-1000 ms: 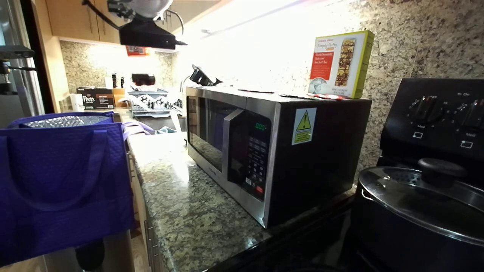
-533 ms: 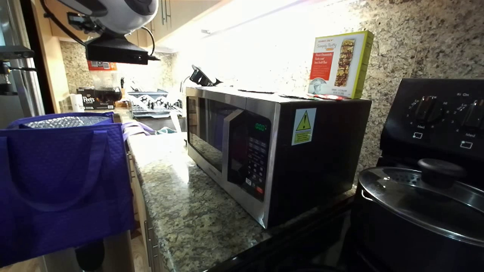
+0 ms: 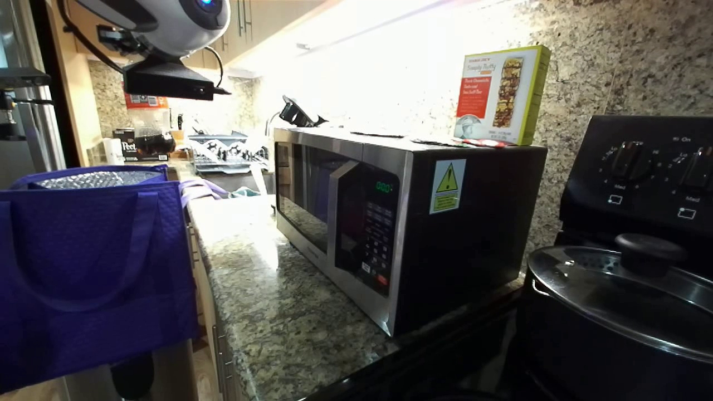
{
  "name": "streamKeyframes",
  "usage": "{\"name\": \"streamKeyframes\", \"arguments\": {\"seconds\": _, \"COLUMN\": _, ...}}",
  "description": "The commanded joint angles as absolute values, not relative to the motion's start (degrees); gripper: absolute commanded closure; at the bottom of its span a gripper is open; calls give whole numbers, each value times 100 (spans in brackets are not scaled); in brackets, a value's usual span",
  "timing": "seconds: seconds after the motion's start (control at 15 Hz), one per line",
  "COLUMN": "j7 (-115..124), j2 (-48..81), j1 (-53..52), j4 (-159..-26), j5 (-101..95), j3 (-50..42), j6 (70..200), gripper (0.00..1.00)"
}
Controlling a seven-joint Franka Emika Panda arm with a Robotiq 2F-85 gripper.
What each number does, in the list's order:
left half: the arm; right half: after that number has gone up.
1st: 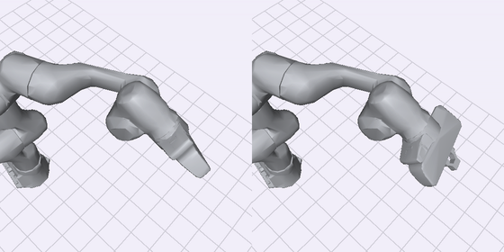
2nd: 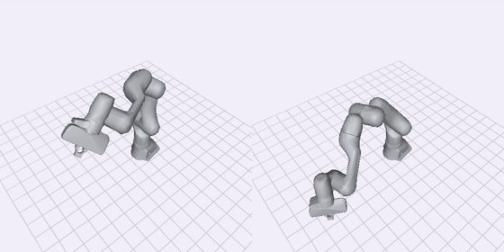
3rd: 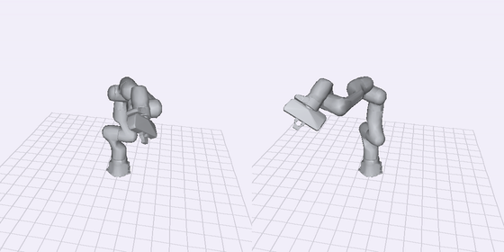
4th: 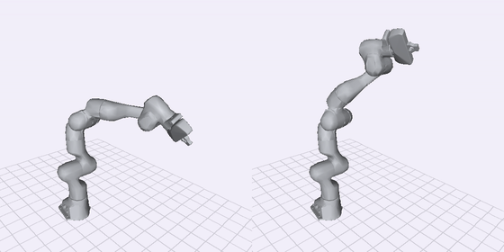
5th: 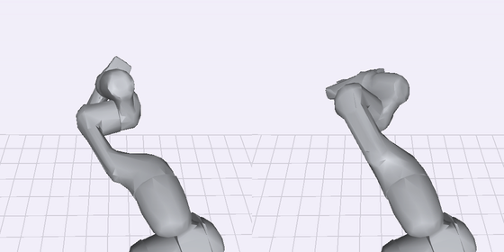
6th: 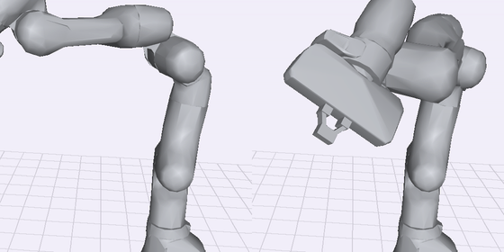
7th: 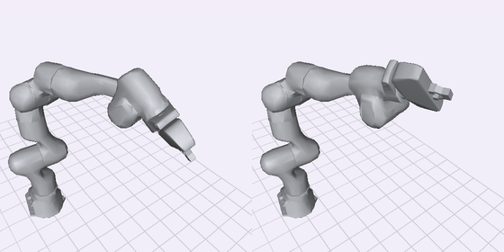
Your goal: Put the coca-cola bottle in the bag
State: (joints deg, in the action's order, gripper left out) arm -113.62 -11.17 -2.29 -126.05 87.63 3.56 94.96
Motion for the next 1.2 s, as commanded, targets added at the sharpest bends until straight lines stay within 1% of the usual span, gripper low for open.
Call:
{"name": "streamKeyframes", "arguments": {"seconds": 0.0, "j7": -11220, "j2": -960, "j1": -507, "j4": -12465, "j5": 8625, "j3": 785, "j6": 9955, "gripper": 89}}
{"name": "streamKeyframes", "arguments": {"seconds": 0.27, "j7": -11316, "j2": -876, "j1": -859, "j4": -12674, "j5": 8790, "j3": 1172, "j6": 10607, "gripper": 89}}
{"name": "streamKeyframes", "arguments": {"seconds": 0.6, "j7": -11579, "j2": -805, "j1": -1173, "j4": -13120, "j5": 9309, "j3": 1407, "j6": 11156, "gripper": 89}}
{"name": "streamKeyframes", "arguments": {"seconds": 0.93, "j7": -12250, "j2": -448, "j1": -1202, "j4": -13627, "j5": 10164, "j3": 1347, "j6": 10827, "gripper": 89}}
{"name": "streamKeyframes", "arguments": {"seconds": 1.13, "j7": -12635, "j2": -110, "j1": -1175, "j4": -13891, "j5": 10225, "j3": 1303, "j6": 10585, "gripper": 89}}
